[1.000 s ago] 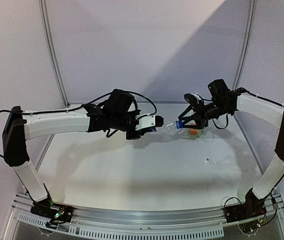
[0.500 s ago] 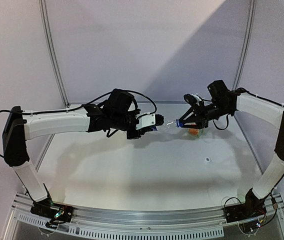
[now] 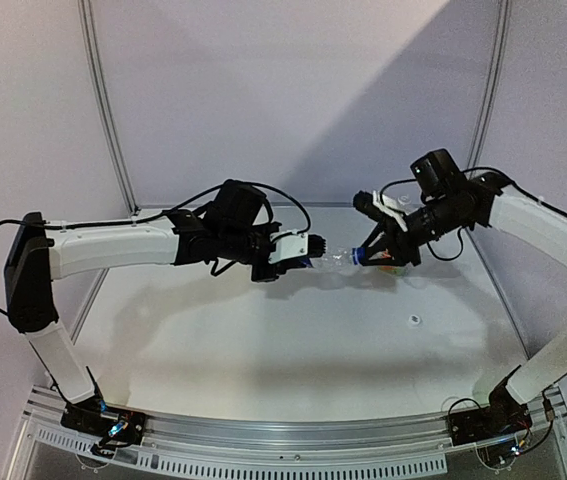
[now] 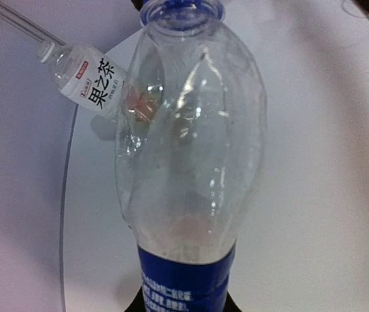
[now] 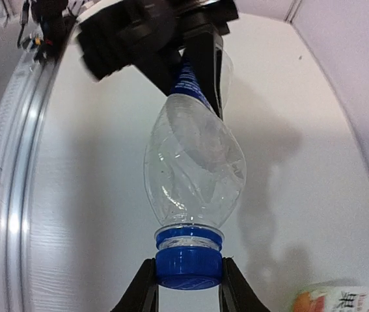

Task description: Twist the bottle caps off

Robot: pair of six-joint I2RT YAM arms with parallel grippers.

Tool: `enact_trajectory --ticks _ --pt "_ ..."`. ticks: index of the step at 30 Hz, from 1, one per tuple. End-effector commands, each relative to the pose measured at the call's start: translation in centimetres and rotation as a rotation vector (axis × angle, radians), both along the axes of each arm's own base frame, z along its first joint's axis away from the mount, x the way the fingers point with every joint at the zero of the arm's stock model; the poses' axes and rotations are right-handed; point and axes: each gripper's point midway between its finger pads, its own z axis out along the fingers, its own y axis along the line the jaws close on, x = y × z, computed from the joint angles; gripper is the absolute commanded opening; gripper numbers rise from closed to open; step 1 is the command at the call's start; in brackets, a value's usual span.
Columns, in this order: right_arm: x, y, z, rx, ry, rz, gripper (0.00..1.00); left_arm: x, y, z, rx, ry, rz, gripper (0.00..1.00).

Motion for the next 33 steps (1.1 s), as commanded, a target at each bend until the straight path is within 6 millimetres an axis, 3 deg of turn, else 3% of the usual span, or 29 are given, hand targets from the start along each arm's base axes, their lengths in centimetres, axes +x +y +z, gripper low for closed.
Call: enact_trajectory --ticks 1,2,3,4,5,7,8,9,13,18,19,20,21,23,25,27,29,33 --pt "1.7 -1.3 -0.3 -0.154 -0.845 0.288 0.06 0.2 -0.2 -0.1 -0.006 -0.016 0.002 0.0" --pt "1.8 -1.3 -0.3 -0.149 -0.987 0.311 0.09 0.2 -0.2 -0.1 -0.008 -0.015 0.004 0.0" --pt "2.0 -1.1 1.4 -0.132 -1.2 0.324 0.14 0.2 -0.2 -0.1 -0.007 -0.011 0.005 0.0" --pt "2.0 -1.0 1.7 -0.137 -1.382 0.356 0.24 0.2 -0.2 -0.2 -0.006 -0.008 0.005 0.0" --pt "1.6 -0.9 1.8 -0.126 -1.484 0.366 0.42 0.2 -0.2 -0.2 -0.006 -0.006 0.005 0.0" --pt "0.9 -0.7 1.6 -0.101 -1.587 0.389 0.78 0.1 -0.2 -0.3 -0.005 -0.003 0.005 0.0" --pt "0.6 -0.7 1.5 -0.094 -1.579 0.396 0.91 0.1 -0.2 -0.4 -0.003 -0.001 0.007 0.0" --pt "0.3 -0.9 1.2 -0.097 -1.537 0.405 0.97 0.2 -0.2 -0.4 -0.003 -0.001 0.009 0.0" --pt "-0.9 -2.8 0.6 -0.155 -1.286 0.379 0.99 0.2 0.1 -0.4 0.003 0.0 0.022 0.0" --pt "-2.8 -5.7 0.4 -0.191 -0.946 0.225 0.99 0.1 0.7 -0.4 0.018 -0.01 0.033 0.0" --pt "-2.6 -6.0 1.0 -0.187 -0.896 0.166 0.99 0.1 0.8 -0.4 0.019 -0.012 0.038 0.0" --pt "-2.1 -6.2 2.8 -0.144 -0.829 0.073 0.99 0.2 0.9 -0.4 0.02 -0.016 0.044 0.0" --pt "-2.5 -6.5 3.1 -0.131 -0.691 0.041 0.99 0.3 1.0 -0.3 0.018 -0.021 0.049 0.0" --pt "-3.0 -6.4 4.8 -0.049 -0.381 -0.059 0.99 0.5 1.0 -0.2 0.019 -0.032 0.055 0.0" --pt "-3.2 -5.6 4.8 0.002 -0.008 -0.165 0.99 0.6 1.1 -0.1 0.017 -0.042 0.06 0.0" --pt "-3.7 -4.5 3.1 -0.011 0.308 -0.188 0.99 0.7 1.0 0.0 0.012 -0.046 0.066 0.0" --pt "-4.4 -3.6 2.0 -0.001 0.517 -0.186 0.99 0.8 0.9 0.2 0.002 -0.042 0.073 0.0" --pt "-3.4 -2.6 1.2 0.047 0.624 -0.24 0.99 0.5 0.5 0.3 -0.005 -0.037 0.07 0.0"
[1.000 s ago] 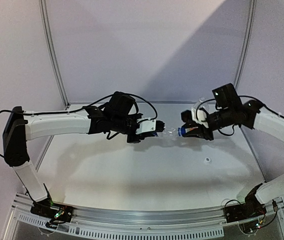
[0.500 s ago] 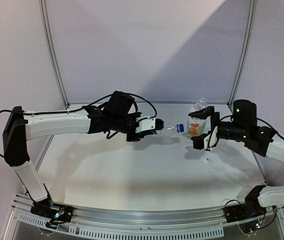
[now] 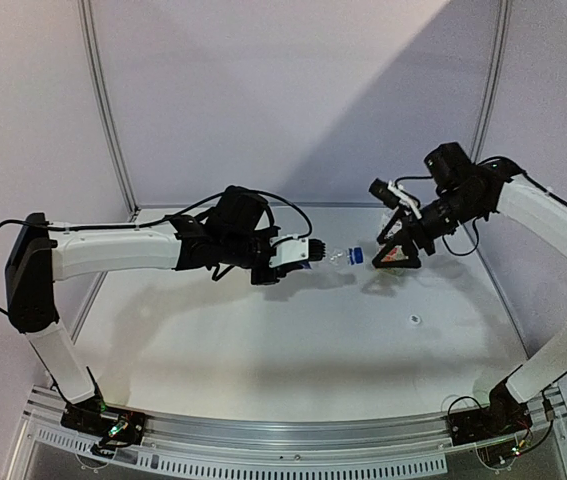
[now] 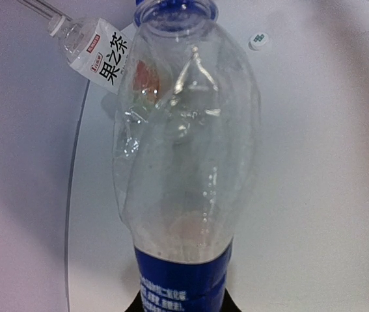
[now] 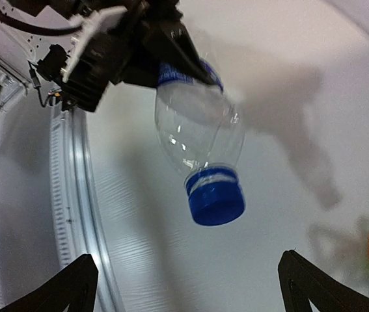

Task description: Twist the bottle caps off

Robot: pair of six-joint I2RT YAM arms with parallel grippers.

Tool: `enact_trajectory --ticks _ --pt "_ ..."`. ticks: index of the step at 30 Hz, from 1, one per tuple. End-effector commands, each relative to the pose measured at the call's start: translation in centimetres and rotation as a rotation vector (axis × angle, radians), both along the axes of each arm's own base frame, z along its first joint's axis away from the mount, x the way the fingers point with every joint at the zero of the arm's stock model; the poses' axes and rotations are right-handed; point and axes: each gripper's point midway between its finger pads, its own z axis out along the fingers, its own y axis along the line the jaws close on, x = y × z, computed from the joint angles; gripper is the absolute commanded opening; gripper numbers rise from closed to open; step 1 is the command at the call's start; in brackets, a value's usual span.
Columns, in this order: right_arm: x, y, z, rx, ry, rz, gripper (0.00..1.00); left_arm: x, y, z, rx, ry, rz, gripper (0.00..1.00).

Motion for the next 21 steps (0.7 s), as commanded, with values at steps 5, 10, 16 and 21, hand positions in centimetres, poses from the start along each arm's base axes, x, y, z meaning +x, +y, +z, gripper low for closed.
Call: enact_trajectory --ticks 5,10,16,21 --pt "-0.2 0.8 -1.7 0.144 0.61 -0.247 0.97 -0.3 -0.3 1.8 -0.046 -0.027 0.01 0.0" --pt "2.3 1.4 -2.3 0.204 0.736 -0.343 0.93 -0.5 -0.4 2.0 -0.048 -0.029 0.006 0.0" --pt "3.4 1.5 -3.8 0.184 0.767 -0.385 0.89 -0.7 -0.4 2.2 -0.051 -0.031 0.008 0.0" --pt "3.2 1.2 -5.3 0.141 0.764 -0.398 0.88 -0.8 -0.4 2.1 -0.053 -0.026 0.008 0.0"
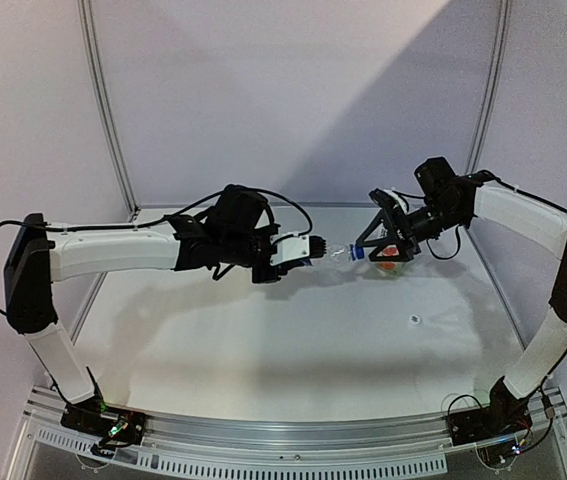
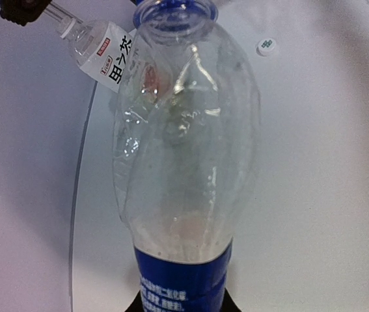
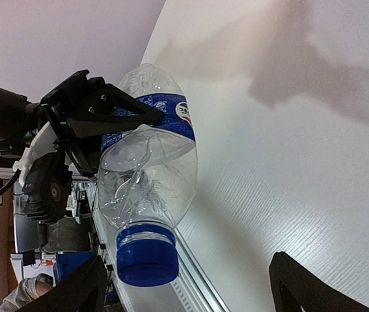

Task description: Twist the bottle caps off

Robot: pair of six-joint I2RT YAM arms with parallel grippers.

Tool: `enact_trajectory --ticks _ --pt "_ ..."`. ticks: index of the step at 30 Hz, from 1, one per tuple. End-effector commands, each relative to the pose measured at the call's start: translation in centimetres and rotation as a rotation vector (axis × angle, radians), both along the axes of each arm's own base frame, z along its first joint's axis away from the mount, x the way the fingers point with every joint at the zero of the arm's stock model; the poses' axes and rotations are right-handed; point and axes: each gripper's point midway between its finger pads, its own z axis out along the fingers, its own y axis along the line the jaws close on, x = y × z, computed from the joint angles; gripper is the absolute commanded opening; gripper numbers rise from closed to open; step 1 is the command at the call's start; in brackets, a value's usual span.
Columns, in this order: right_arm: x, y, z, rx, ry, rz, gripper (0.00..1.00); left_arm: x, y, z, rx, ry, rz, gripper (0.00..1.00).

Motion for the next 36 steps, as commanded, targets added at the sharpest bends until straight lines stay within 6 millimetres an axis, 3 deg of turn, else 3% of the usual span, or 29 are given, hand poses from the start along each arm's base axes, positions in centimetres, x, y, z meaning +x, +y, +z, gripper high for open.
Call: enact_trajectory --ticks 1,16,23,27,33,36 --pt "0.0 -0.3 -1.6 -0.032 0.028 -0.012 0.88 -0.7 -0.1 1.5 -0.035 -0.015 -0.003 0.0" --pt "-1.5 -2.6 -5.6 -0.184 0.009 -0.009 0.87 -0.6 -0.2 1.6 -0.051 -0.003 0.012 0.0" --pt "-0.6 -4.5 -6.9 -0.331 -0.091 -0.033 0.87 -0.5 -0.4 1.6 -0.064 0.008 0.02 0.0" --pt "-0.8 -3.8 -4.5 -0.268 -0.166 0.033 0.88 -0.4 -0.4 1.4 -0.06 0.01 0.022 0.0" --pt "-4.2 -1.1 3.3 0.059 -0.285 0.235 0.94 -0.5 -0.3 1.3 -0.05 0.003 0.014 0.0" --pt "-3.2 -0.5 3.4 0.084 -0.237 0.189 0.94 -0.5 -0.3 1.3 -0.049 0.0 0.011 0.0"
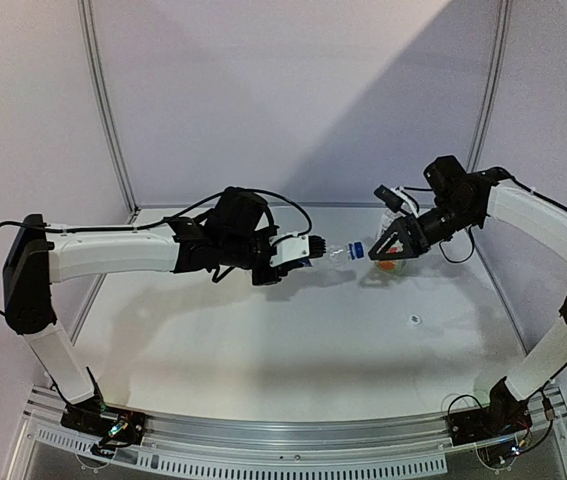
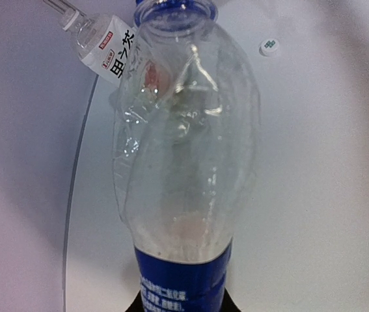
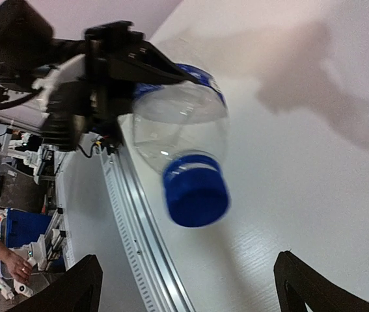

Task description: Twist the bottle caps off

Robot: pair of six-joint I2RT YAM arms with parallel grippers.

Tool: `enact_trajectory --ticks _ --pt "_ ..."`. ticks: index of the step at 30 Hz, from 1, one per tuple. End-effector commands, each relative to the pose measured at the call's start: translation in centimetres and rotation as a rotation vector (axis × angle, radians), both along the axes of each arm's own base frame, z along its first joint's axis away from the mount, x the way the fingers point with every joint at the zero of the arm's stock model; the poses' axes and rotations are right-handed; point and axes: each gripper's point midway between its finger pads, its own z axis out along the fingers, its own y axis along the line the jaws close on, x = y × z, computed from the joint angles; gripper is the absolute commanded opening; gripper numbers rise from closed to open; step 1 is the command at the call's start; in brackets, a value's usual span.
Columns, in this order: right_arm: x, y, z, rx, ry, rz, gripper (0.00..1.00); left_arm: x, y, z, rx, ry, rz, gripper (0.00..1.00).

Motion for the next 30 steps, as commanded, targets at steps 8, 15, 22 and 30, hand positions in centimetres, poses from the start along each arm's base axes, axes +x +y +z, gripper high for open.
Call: enact_trajectory --ticks 8,15,22,30 --pt "3.2 1.9 1.4 0.1 0.137 -0.122 0.9 -0.5 -0.4 1.6 -0.033 -0.027 -0.024 0.0" --pt "4.0 1.7 -0.7 0.041 0.178 -0.169 0.88 -0.7 -0.2 1.6 -0.031 -0.026 -0.021 0.0" --pt "2.4 0.4 -3.8 -0.045 0.199 -0.167 0.86 -0.7 -0.3 1.9 -0.044 -0.019 -0.012 0.0" --pt "1.8 -2.0 -7.0 -0.212 0.145 -0.198 0.86 -0.6 -0.4 1.9 -0.051 -0.015 -0.006 0.0"
